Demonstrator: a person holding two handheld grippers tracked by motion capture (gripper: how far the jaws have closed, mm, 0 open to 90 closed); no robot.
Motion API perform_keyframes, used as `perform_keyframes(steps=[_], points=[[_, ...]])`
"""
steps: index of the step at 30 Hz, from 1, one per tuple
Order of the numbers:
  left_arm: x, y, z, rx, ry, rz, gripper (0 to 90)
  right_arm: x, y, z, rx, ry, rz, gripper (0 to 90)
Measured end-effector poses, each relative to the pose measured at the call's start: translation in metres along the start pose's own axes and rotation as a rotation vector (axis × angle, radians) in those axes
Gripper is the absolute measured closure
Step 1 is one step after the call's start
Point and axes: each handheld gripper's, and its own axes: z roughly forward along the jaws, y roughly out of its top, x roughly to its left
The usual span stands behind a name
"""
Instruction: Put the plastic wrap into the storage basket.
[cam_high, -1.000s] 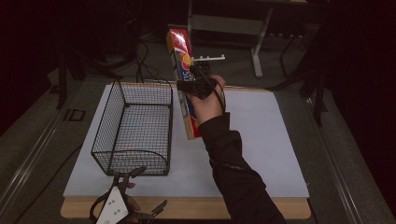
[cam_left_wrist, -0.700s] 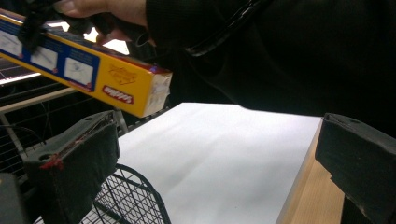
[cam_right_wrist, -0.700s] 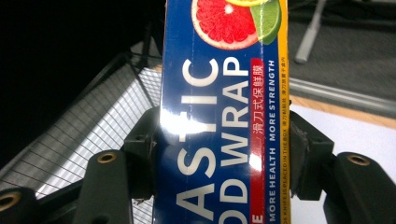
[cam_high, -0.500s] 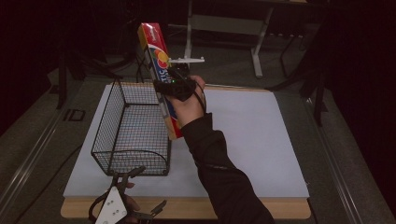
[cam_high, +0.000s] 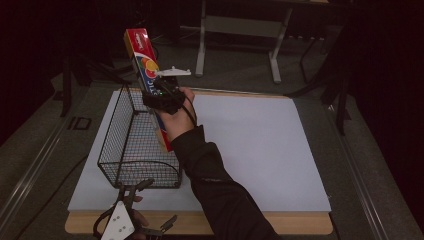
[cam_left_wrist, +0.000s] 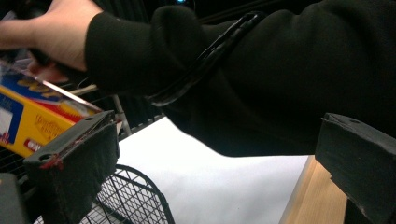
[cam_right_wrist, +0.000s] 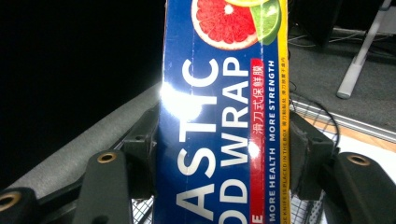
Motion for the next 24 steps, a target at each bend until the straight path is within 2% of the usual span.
perform_keyframes(steps=[6,13,18,22,24], points=[[-0.001,0.001,-0.002,-0.006,0.003,-0.003,0.2,0.005,-0.010,0.022,0.013,-0.004,-0.003,39.5],[0.000,0.000,-0.002,-0.005,0.002,-0.006,0.2,0.006,-0.029,0.048,0.114,-0.015,-0.027,39.5],[-0.001,0.001,-0.002,-0.008,0.001,-0.001,0.2,0.005,-0.040,0.057,0.134,-0.002,-0.022,39.5],[-0.001,0.001,-0.002,-0.003,0.000,-0.001,0.2,0.007,-0.048,0.065,0.174,-0.011,-0.056,39.5],[-0.001,0.000,-0.002,-0.003,0.000,-0.001,0.2,0.007,-0.051,0.067,0.184,-0.012,-0.057,39.5]])
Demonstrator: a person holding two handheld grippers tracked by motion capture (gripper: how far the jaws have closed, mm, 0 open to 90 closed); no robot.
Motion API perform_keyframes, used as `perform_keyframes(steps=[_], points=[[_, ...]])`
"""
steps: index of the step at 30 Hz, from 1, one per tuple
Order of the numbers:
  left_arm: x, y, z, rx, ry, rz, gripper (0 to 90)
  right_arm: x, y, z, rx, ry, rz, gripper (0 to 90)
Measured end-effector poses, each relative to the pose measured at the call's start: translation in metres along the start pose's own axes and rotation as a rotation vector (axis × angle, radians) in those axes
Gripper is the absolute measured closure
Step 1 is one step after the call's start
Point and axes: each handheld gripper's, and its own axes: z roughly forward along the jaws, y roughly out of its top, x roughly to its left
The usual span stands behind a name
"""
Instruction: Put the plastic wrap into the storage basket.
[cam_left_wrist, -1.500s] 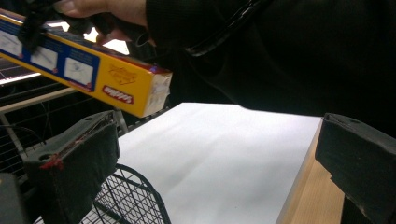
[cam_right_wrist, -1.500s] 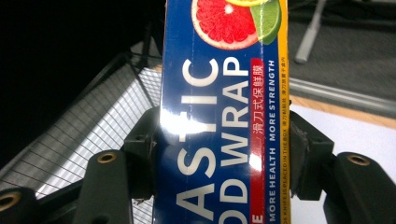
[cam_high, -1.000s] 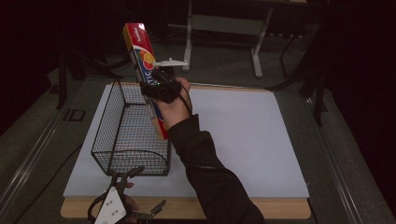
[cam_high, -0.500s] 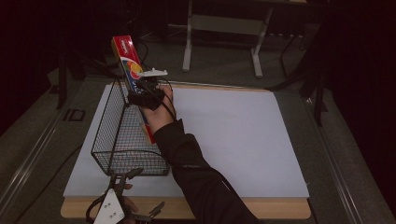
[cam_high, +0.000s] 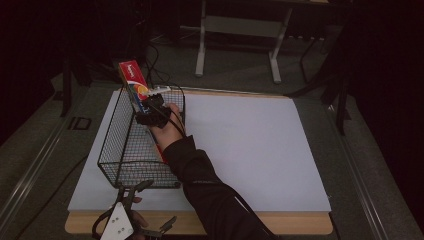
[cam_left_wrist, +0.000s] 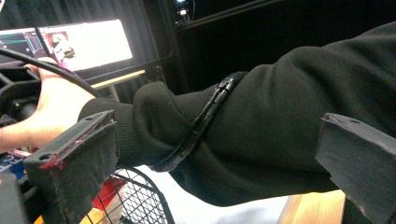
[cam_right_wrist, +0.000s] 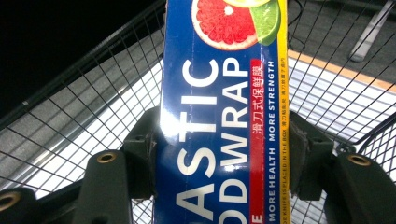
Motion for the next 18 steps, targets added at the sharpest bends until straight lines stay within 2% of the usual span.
perform_keyframes(steps=[7,13,15,18], points=[[0.000,0.000,-0.001,-0.002,0.001,0.003,0.2,-0.001,-0.008,0.008,0.044,-0.021,0.003,39.4],[0.000,0.000,0.000,0.002,0.000,0.002,0.2,0.003,-0.011,0.009,0.073,-0.021,-0.029,39.5],[0.000,0.000,0.000,0.003,0.000,0.004,0.2,0.003,-0.012,0.010,0.086,-0.033,-0.018,39.5],[-0.001,0.000,0.000,0.002,0.000,0.006,0.2,0.002,-0.015,0.013,0.109,-0.026,-0.021,39.5]])
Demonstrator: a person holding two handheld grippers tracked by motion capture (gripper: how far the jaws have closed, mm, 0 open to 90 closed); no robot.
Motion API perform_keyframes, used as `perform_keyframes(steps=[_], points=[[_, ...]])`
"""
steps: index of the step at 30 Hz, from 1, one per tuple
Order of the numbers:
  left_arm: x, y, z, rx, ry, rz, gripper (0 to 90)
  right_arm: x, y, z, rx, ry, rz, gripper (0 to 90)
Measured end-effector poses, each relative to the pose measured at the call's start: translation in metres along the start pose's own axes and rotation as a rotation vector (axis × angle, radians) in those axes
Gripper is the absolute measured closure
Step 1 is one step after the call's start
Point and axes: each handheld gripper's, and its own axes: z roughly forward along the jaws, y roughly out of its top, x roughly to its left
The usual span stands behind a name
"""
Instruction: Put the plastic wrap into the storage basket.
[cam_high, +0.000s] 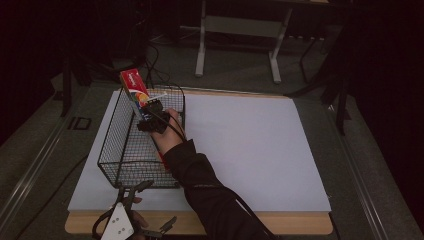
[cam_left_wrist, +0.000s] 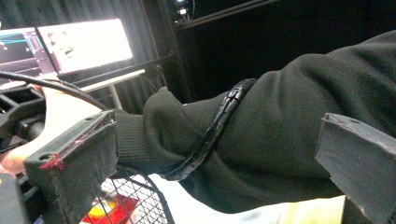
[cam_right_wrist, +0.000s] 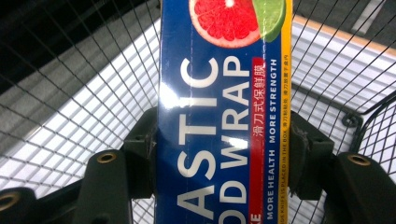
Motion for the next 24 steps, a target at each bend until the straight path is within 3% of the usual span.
perform_keyframes(steps=[24], points=[[0.0004,-0.0007,0.0014,0.004,-0.002,-0.003,0.2,-0.0018,-0.0034,0.0026,0.049,0.026,-0.032,36.6]])
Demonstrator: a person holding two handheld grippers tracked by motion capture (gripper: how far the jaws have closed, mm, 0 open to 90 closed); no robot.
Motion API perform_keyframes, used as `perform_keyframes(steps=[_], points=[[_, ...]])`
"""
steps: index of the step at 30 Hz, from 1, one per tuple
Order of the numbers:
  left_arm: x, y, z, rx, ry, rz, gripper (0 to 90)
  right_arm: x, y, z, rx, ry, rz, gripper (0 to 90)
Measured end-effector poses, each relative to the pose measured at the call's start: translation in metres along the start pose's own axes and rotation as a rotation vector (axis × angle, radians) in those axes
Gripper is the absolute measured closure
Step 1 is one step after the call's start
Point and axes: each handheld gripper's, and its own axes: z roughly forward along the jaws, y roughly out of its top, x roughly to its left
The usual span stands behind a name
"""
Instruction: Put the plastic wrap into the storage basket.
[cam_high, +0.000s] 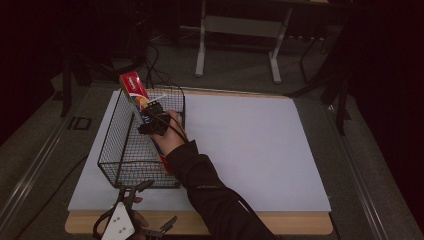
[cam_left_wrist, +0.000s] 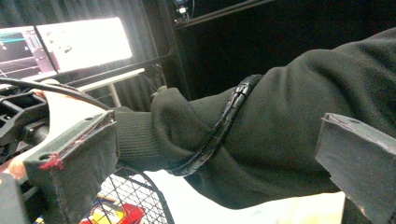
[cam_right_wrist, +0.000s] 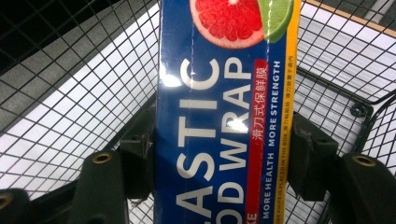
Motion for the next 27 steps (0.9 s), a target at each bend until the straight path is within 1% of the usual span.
perform_keyframes(steps=[7,14,16,17,18,19,21,23,25,27], points=[[0.000,0.000,0.000,0.000,0.001,-0.001,0.2,-0.003,-0.002,-0.004,0.001,0.019,-0.006,30.6],[0.000,-0.001,0.001,0.007,0.001,0.002,0.2,-0.008,-0.003,-0.018,-0.018,0.042,-0.020,26.6],[0.000,-0.001,0.001,0.008,0.001,0.004,0.2,-0.010,-0.002,-0.024,-0.034,0.061,-0.018,21.0],[0.000,-0.001,0.001,0.010,0.001,0.004,0.2,-0.013,-0.002,-0.029,-0.046,0.088,-0.018,17.0],[0.000,-0.001,0.001,0.010,0.001,0.004,0.2,-0.013,-0.002,-0.029,-0.046,0.088,-0.018,17.0],[0.000,-0.001,0.001,0.011,0.000,0.005,0.2,-0.017,-0.001,-0.038,-0.067,0.105,-0.017,15.6],[-0.001,-0.001,0.002,0.011,-0.001,0.005,0.2,-0.019,0.000,-0.039,-0.068,0.111,-0.018,14.1],[-0.001,-0.001,0.002,0.011,-0.001,0.005,0.2,-0.027,-0.001,-0.050,-0.079,0.149,-0.024,13.3],[-0.001,-0.001,0.002,0.015,0.000,0.006,0.2,-0.034,-0.002,-0.057,-0.109,0.153,-0.033,13.4],[-0.001,-0.002,0.003,0.016,0.000,0.001,0.2,-0.040,-0.004,-0.062,-0.119,0.158,-0.034,13.4]])
